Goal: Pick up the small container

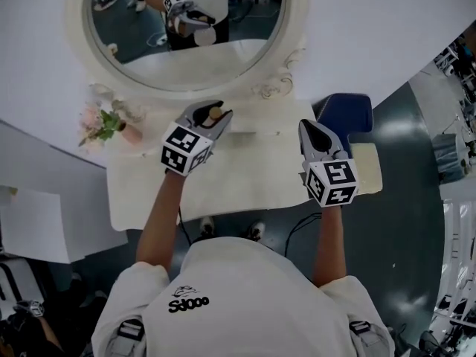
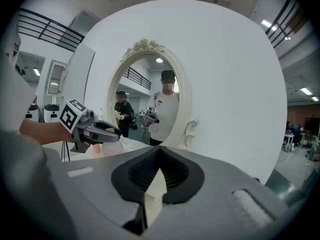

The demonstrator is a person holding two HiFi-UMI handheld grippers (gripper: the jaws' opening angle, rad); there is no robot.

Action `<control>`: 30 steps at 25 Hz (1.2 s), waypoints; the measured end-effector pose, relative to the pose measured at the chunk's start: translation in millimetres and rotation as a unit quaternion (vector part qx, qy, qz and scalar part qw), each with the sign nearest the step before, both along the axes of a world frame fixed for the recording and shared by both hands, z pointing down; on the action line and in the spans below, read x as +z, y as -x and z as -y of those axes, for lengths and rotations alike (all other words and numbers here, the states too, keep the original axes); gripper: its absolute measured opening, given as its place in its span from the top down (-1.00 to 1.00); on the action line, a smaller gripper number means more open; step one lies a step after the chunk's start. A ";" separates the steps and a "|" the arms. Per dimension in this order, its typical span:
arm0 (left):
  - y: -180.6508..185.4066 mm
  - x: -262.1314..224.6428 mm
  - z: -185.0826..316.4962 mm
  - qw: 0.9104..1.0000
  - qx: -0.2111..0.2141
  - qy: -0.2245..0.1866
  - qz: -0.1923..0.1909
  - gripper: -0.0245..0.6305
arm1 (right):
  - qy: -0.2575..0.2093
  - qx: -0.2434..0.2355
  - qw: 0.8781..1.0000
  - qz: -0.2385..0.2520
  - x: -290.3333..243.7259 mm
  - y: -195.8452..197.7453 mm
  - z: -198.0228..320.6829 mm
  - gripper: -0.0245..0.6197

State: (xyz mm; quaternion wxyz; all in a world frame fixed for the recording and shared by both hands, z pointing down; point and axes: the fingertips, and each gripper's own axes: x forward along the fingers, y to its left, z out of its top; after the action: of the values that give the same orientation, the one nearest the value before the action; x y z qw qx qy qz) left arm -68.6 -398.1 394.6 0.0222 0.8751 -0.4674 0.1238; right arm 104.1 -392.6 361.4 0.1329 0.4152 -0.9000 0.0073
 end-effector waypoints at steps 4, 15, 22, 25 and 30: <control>8.0 -19.7 -11.6 1.000 -0.002 -0.018 0.005 0.50 | -0.020 -0.011 1.000 -0.004 -14.5 9.5 -4.4 0.92; 16.0 -69.6 -37.0 0.998 0.005 -0.068 0.003 0.50 | -0.067 -0.032 0.997 -0.027 -38.5 33.1 -10.0 0.92; 13.8 -87.5 -40.4 0.996 0.015 -0.086 0.004 0.50 | -0.068 -0.045 0.996 -0.048 -35.0 40.8 -8.5 0.92; 13.3 -88.2 -39.5 0.996 0.018 -0.086 0.003 0.50 | -0.069 -0.043 0.996 -0.046 -36.6 40.1 -5.5 0.92; 11.7 -86.3 -37.7 0.996 0.021 -0.083 0.005 0.50 | -0.067 -0.042 0.996 -0.044 -35.9 38.8 -5.4 0.92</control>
State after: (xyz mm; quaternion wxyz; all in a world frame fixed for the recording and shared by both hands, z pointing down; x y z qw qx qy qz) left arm -80.3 -360.4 308.2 -0.0549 0.8828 -0.4580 0.0891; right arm 65.3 -387.3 325.5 0.1443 0.3848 -0.9084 -0.0769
